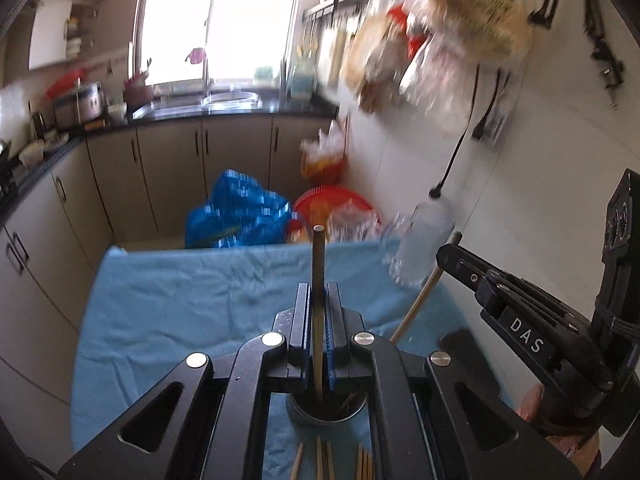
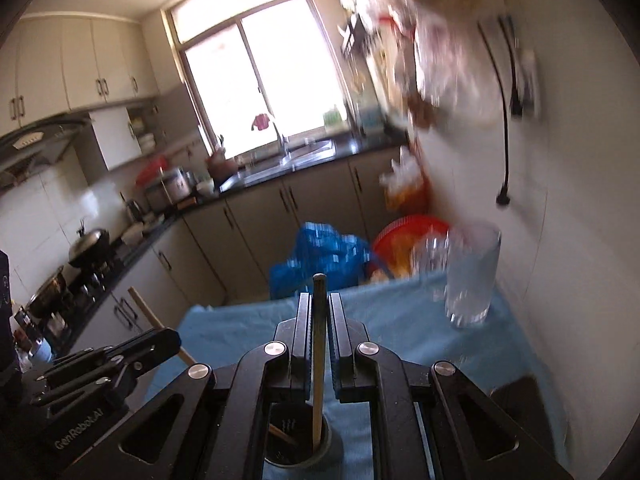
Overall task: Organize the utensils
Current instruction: 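Carry both chopsticks over the black cup and open both grippers to drop them in, then move both open grippers back over the remaining chopsticks, then close the left gripper on a chopstick while the right gripper grasps another, then lift both chopsticks over the black cup and open both grippers to release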
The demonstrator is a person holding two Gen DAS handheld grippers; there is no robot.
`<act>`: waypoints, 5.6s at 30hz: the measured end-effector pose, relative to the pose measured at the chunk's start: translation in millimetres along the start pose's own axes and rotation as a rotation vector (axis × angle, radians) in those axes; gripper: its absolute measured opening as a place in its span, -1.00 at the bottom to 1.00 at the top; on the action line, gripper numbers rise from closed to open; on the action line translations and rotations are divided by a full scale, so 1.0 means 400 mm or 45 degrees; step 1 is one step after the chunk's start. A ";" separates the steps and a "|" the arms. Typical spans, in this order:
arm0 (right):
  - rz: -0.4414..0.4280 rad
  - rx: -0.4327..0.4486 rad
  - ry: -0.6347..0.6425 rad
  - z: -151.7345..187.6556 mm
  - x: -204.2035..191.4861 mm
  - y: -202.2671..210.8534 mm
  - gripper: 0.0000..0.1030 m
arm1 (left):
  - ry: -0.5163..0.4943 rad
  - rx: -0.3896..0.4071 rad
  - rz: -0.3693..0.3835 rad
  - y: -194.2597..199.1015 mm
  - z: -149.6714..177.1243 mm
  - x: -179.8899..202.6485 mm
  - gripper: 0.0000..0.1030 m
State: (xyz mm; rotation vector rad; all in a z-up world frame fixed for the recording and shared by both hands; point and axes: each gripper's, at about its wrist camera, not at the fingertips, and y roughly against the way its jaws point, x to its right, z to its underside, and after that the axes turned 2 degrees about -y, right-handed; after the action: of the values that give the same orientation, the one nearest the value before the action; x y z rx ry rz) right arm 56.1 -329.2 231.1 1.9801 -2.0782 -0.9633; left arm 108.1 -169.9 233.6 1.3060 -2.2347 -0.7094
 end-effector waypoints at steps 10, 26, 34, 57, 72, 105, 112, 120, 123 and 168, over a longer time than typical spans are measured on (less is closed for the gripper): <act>-0.003 -0.122 -0.098 0.033 0.075 -0.111 -0.53 | 0.072 -0.051 -0.003 -0.052 0.014 -0.043 -0.66; 0.000 -0.058 -0.095 0.028 0.061 0.037 -0.03 | 0.072 0.076 -0.039 0.161 0.038 -0.045 -0.17; -0.009 -0.059 -0.047 0.065 0.050 0.209 0.11 | 0.012 0.135 -0.049 0.324 0.115 -0.021 0.01; 0.038 -0.779 0.121 0.580 0.136 0.109 -0.21 | -0.209 -0.523 -0.172 0.024 0.638 -0.067 -0.07; 0.140 -0.808 0.258 0.631 0.137 0.088 -0.82 | 0.163 -0.714 -0.002 0.037 0.675 -0.079 -0.86; 0.113 -0.726 0.256 0.490 0.106 -0.060 -0.88 | 0.057 -0.549 -0.059 -0.094 0.500 -0.088 -0.89; 0.070 -0.511 0.249 0.412 0.098 0.075 -0.88 | 0.048 -0.370 -0.056 0.058 0.451 -0.069 -0.89; 0.041 -0.313 0.226 0.379 0.077 0.245 -0.88 | 0.002 -0.180 -0.077 0.234 0.454 -0.027 -0.88; 0.026 -0.266 0.208 0.375 0.083 0.297 -0.88 | -0.018 -0.120 -0.078 0.291 0.472 -0.008 -0.89; -0.066 0.235 0.086 -0.061 -0.084 0.210 -0.88 | 0.005 0.220 -0.018 0.239 -0.043 0.017 -0.88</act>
State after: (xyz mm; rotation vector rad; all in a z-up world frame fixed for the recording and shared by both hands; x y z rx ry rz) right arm 0.8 -311.4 304.3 2.1305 -2.1591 -0.7254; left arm 53.1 -139.5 308.0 1.4030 -2.3289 -0.5276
